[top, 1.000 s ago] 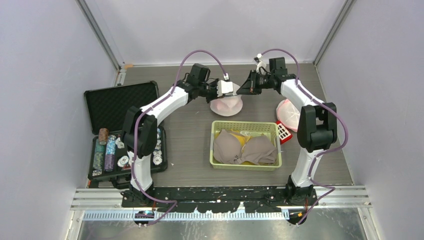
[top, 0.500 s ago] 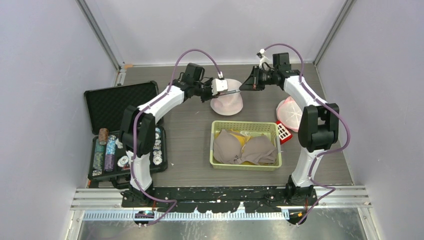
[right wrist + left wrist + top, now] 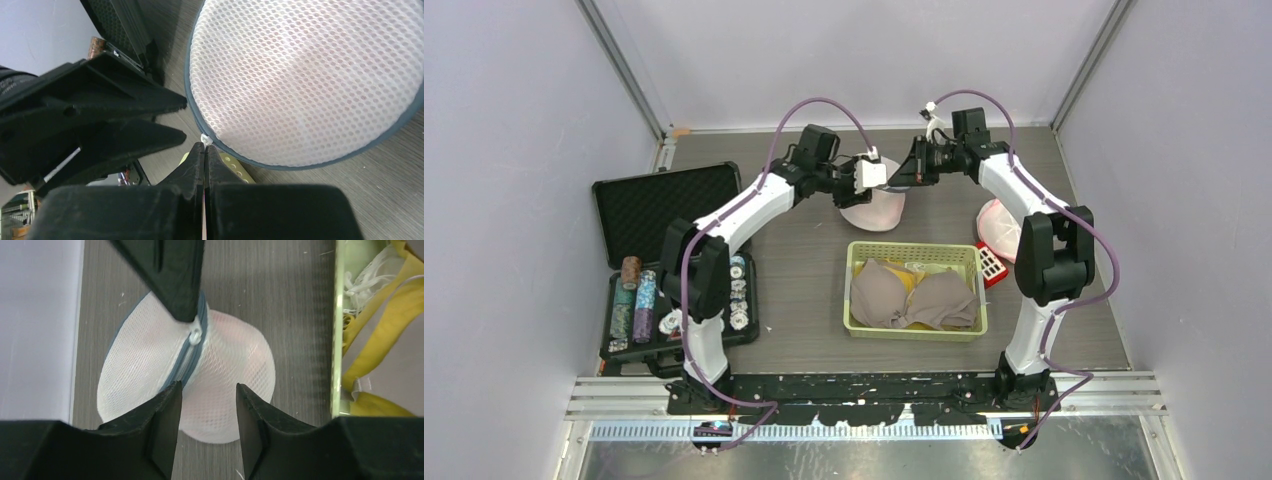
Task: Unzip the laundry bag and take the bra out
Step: Unzip the laundry bag at the center of the board.
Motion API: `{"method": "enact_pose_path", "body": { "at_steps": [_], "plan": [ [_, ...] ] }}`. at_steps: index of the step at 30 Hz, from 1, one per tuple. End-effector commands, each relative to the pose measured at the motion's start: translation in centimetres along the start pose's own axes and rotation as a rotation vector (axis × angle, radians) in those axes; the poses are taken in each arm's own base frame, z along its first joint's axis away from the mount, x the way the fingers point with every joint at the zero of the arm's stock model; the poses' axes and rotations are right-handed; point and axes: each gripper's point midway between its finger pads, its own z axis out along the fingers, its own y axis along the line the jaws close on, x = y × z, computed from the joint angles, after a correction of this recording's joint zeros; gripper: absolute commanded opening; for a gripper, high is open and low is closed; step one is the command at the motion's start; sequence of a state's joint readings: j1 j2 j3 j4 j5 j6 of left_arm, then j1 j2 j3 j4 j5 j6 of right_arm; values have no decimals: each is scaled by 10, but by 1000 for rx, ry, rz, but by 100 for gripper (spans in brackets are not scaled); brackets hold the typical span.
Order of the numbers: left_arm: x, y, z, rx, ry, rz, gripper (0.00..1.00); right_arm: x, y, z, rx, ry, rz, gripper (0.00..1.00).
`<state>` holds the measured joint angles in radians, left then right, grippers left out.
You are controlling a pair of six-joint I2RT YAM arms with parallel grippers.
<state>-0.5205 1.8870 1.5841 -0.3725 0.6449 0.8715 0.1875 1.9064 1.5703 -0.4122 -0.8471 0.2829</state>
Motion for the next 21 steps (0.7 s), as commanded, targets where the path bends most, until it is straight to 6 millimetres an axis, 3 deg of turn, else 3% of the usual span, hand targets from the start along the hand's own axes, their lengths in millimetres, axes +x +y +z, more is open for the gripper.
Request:
{"method": "enact_pose_path", "body": {
  "at_steps": [1,6,11,21],
  "plan": [
    [-38,8,-3,-10,-74,119,46,-17,25,-12,-29,-61,-71,1],
    [-40,14,8,-11,-75,174,47,-17,26,-11,-26,-62,-71,1],
    [-28,17,19,-7,-45,203,45,-16,25,-10,-23,-62,-71,1],
    [0,12,22,15,35,199,16,-15,14,-14,3,-61,-64,1]
  ]
}}
